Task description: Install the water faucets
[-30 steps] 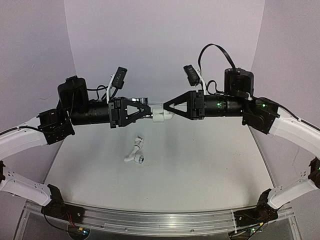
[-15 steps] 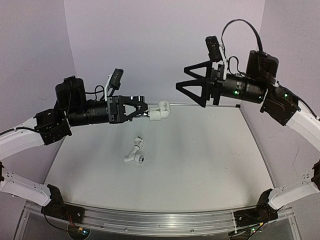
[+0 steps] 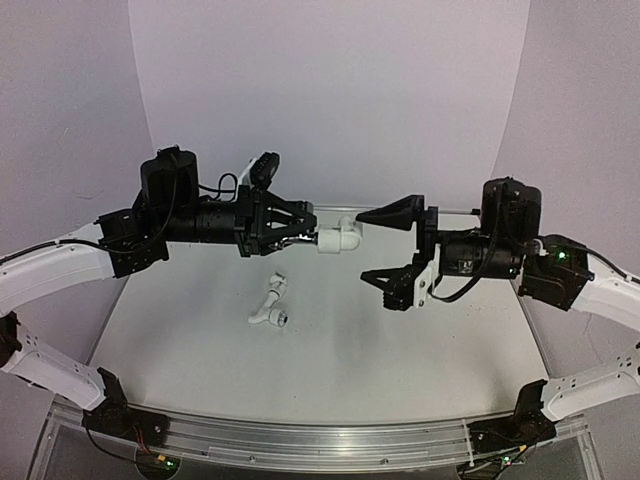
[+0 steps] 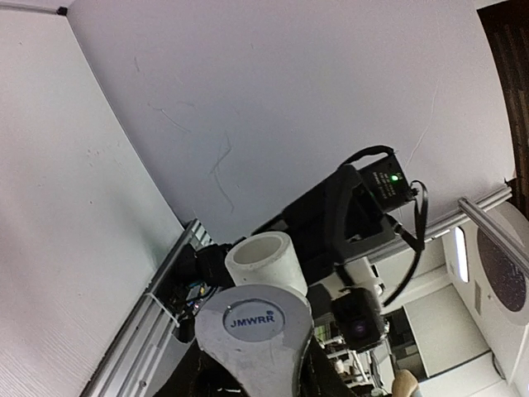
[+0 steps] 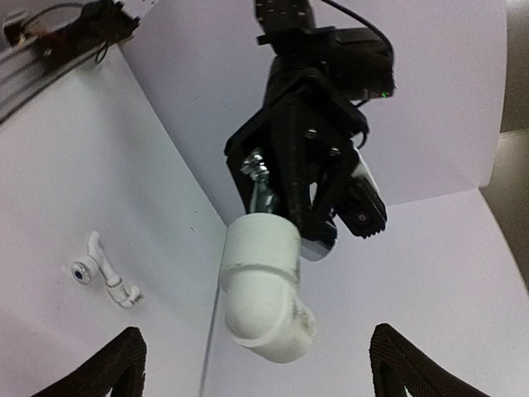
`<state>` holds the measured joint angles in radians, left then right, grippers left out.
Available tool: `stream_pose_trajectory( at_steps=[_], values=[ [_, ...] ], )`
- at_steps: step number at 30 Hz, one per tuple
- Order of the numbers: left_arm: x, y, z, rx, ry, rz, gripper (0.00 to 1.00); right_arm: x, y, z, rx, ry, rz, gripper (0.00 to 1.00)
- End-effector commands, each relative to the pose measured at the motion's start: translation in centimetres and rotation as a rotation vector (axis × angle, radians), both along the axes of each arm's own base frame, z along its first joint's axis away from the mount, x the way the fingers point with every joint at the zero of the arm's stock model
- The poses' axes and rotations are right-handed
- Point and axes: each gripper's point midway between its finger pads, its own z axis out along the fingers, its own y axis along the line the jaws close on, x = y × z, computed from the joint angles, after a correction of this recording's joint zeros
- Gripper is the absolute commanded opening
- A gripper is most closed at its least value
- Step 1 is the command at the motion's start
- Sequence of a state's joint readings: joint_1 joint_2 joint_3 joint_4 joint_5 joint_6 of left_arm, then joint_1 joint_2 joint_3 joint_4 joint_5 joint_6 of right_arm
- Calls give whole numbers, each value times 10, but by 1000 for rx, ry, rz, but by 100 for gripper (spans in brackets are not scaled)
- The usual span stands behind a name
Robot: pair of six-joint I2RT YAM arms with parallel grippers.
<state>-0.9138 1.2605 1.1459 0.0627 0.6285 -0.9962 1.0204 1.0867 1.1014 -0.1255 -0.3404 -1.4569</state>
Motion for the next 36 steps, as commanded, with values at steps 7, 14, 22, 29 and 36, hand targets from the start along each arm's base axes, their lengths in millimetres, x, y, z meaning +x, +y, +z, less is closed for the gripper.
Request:
stream_pose_trajectory(
  at_steps=[7,14,22,29,36],
  values=[
    [-22,-5,52,-143,-5,-175,0,1,12,16,78,-437,41,77],
    [-20,-5,52,-144,-15,-160,0,-6,15,26,133,-369,66,54],
    [-19,-7,52,-145,-26,-159,0,-10,14,34,206,-136,43,25],
    [-13,-2,52,-147,-87,-93,0,-1,18,78,361,218,-8,18],
    [-13,6,58,-188,-173,-53,0,-3,19,91,435,533,-11,15]
  ],
)
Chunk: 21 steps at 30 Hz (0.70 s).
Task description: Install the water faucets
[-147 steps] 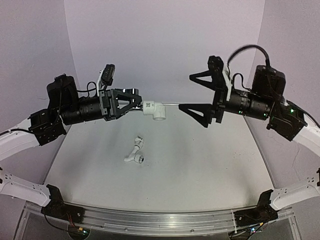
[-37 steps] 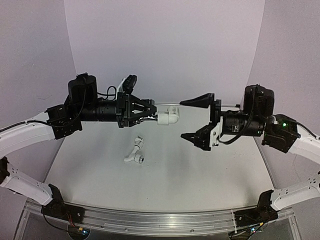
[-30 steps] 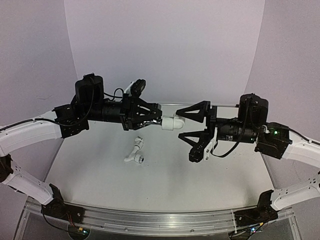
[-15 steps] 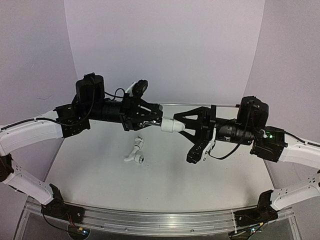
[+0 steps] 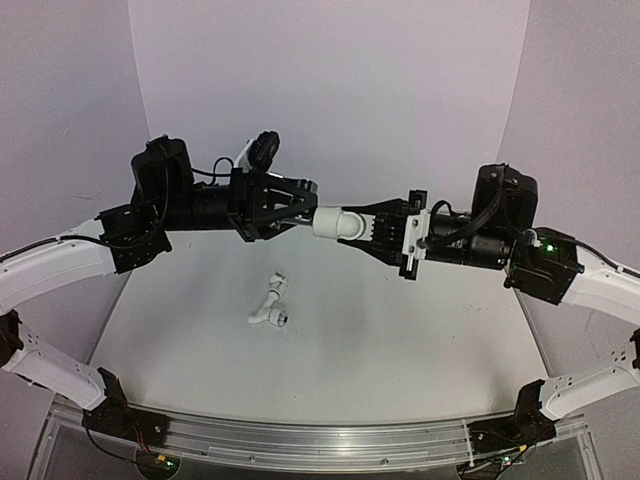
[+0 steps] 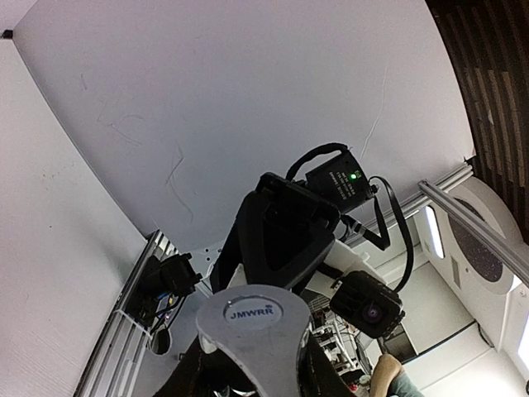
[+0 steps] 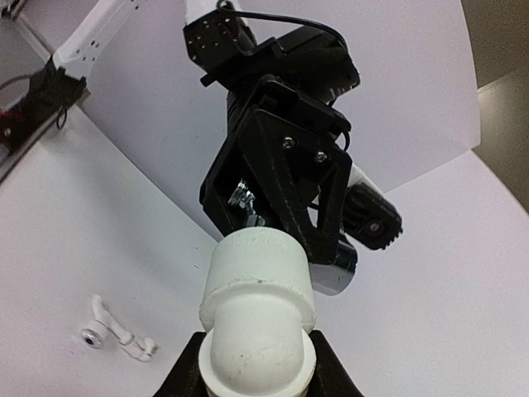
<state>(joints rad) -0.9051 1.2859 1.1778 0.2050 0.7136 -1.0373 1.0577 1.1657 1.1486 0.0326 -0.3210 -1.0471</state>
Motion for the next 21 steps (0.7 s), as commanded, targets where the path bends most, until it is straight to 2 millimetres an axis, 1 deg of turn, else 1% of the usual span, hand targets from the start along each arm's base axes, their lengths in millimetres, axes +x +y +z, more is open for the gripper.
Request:
stream_pose_trajectory(
  at_steps=[1,6,9,12,16,21],
  values=[
    [-5,10,25,-86,-128,41,0,-3,-7,62,231,251,-1,15],
    [-5,17,29,-118,-176,72,0,6,-5,71,332,525,-32,12],
    [-4,20,32,-133,-206,98,0,7,-6,74,381,669,-30,11],
    [-5,24,34,-148,-246,115,0,4,-6,77,413,780,-11,11],
    [-2,28,32,-154,-301,158,0,1,-7,77,445,898,7,10],
    [2,33,30,-157,-381,227,0,3,-9,77,499,1096,17,5]
  ],
)
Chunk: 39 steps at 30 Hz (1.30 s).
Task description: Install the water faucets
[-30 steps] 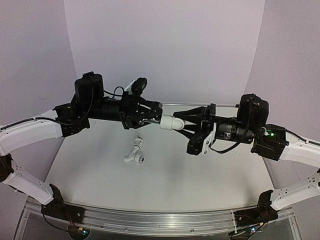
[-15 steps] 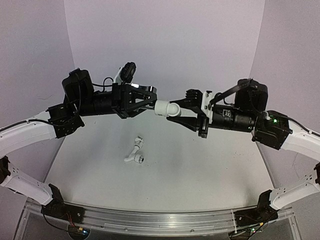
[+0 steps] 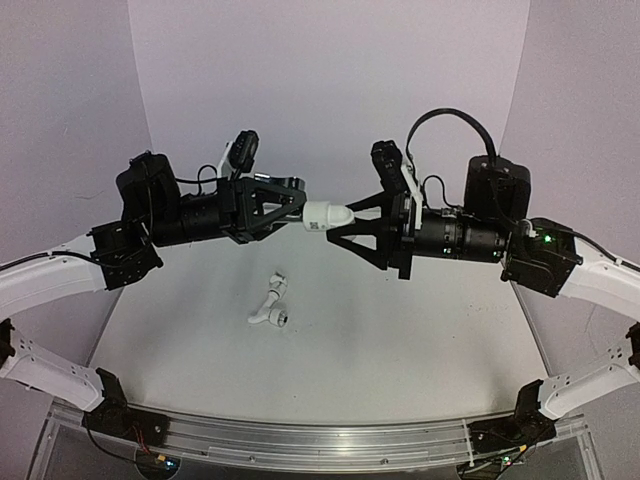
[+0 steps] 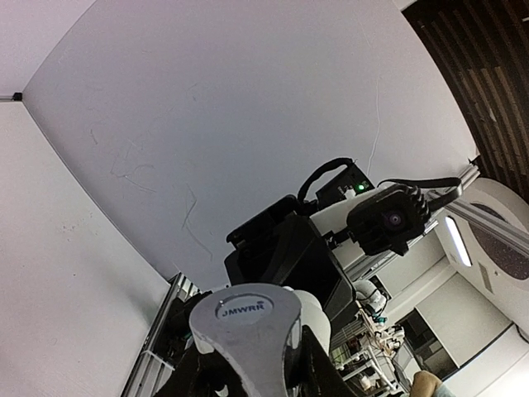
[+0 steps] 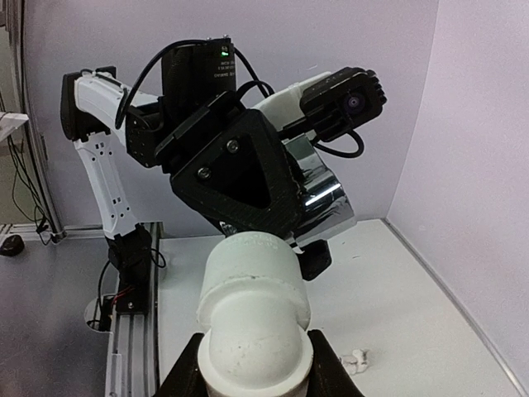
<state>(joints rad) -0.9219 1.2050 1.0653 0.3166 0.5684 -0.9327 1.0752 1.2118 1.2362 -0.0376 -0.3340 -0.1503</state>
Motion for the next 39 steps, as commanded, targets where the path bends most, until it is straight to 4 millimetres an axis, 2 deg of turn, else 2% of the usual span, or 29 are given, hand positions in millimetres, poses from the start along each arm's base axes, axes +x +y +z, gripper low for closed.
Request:
stream_pose_trajectory(
  at_steps=[1,7,13,16,17,20,21,23,27,28,30,32,36,39],
  values=[
    [-2,19,24,-69,-261,109,0,10,-20,69,284,268,-57,3],
    [0,25,23,-71,-347,184,0,17,-20,61,313,482,-24,0],
    [2,30,29,-76,-407,236,0,21,-20,58,324,575,-12,0],
    [2,30,31,-77,-407,240,0,18,-18,57,312,564,5,0],
    [2,30,31,-77,-401,239,0,18,-18,57,304,539,9,6],
    [3,27,29,-67,-366,229,0,15,-17,58,258,399,24,44],
    [4,26,27,-56,-352,224,0,14,-18,58,236,323,26,53],
    [5,23,22,-33,-329,209,0,14,-20,54,172,189,13,65],
    [8,20,12,22,-285,206,0,29,-25,28,-65,-144,-64,77],
    [9,20,10,32,-277,207,0,32,-27,19,-132,-189,-74,80],
    [11,20,7,43,-264,216,0,33,-28,14,-216,-268,-63,82],
    [14,20,4,49,-253,229,0,29,-24,8,-282,-303,-29,83],
    [18,17,0,65,-239,237,0,13,-8,-14,-412,-304,30,93],
    [21,13,-4,72,-229,234,0,11,3,-26,-457,-271,45,96]
  ],
)
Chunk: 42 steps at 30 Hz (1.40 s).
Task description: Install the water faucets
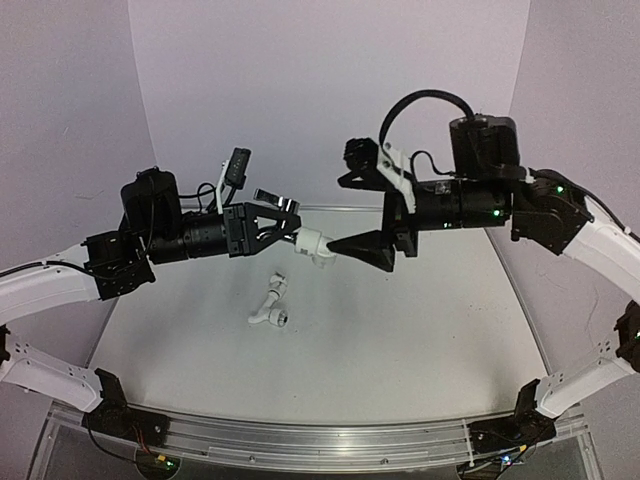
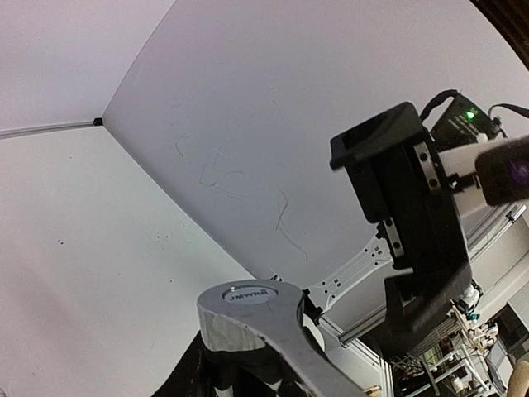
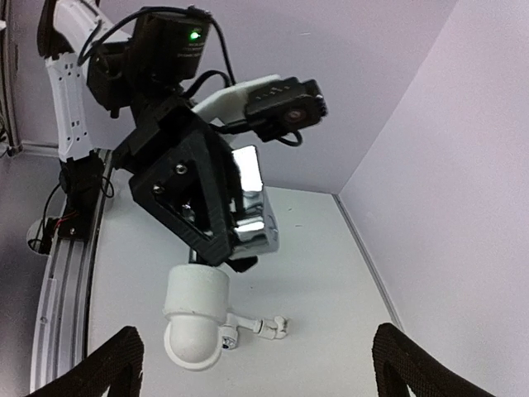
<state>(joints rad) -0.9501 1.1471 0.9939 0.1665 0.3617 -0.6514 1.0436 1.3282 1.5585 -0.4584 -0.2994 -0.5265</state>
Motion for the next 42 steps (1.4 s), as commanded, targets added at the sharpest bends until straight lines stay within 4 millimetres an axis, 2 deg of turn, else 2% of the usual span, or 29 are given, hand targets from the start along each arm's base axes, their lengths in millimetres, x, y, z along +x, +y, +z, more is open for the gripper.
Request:
stream_pose_trajectory(
  at_steps=[1,5,11,16,17,22,24,26,30,37,42],
  values=[
    [3,3,40,-87,-72,21,0,-7,12,-35,-175,-1,22,96],
    [4,1,37,-88,-62,21,0,-6,24,-46,-209,12,7,94],
    [4,0,36,-100,-62,17,0,15,34,-57,-227,13,-91,79],
    [4,0,35,-100,-65,16,0,24,39,-56,-215,4,-131,54],
    [3,0,35,-99,-64,16,0,25,39,-55,-212,2,-134,46],
    [7,0,30,-86,-59,32,0,23,38,-49,-197,-4,-129,17],
    [7,0,29,-81,-57,33,8,23,37,-49,-194,-4,-128,7],
    [7,-1,29,-79,-53,27,18,23,36,-48,-193,-8,-131,0],
    [3,-4,30,-79,-39,-1,49,24,34,-44,-181,-20,-143,0],
    [0,5,36,-109,-16,13,73,22,29,-43,-169,-18,-149,0],
    [-3,11,34,-109,-6,18,99,27,17,-49,-160,26,-178,0]
  ],
)
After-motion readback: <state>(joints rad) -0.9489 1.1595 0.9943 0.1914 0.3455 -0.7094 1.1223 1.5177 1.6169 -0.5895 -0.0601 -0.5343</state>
